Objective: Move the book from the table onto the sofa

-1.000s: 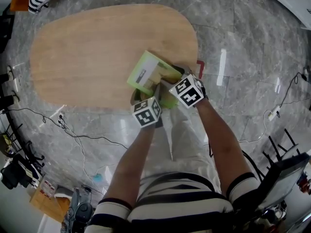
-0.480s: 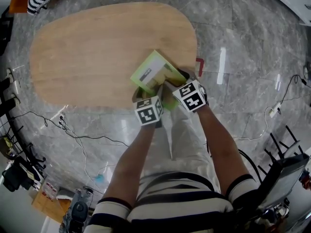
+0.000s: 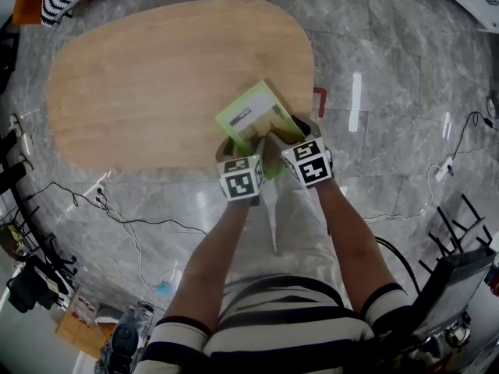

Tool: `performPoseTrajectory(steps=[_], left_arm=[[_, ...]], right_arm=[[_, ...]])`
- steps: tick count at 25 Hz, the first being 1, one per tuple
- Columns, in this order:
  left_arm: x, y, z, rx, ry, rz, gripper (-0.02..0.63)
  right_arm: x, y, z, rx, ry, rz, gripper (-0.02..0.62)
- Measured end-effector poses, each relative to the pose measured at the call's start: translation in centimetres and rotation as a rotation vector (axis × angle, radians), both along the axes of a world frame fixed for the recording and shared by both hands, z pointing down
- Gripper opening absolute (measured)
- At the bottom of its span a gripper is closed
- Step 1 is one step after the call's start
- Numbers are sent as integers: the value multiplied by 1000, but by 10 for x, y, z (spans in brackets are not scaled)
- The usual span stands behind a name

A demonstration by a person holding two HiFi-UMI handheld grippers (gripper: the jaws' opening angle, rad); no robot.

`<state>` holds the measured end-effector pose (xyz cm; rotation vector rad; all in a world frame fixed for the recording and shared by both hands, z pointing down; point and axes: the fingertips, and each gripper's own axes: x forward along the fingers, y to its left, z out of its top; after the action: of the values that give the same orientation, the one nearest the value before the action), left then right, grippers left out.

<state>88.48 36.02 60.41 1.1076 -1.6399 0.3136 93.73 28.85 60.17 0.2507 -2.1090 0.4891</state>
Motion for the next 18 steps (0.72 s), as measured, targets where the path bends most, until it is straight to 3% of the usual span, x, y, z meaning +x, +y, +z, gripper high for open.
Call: performPoseTrajectory(steps=[11,18], left_arm=[[12,12,0,27,-9,83,360],[17,23,0,59,-13,191,357]], right_arm=[[17,18,-1,29,10,65,290],[29,34,-3,76,9,120,290]])
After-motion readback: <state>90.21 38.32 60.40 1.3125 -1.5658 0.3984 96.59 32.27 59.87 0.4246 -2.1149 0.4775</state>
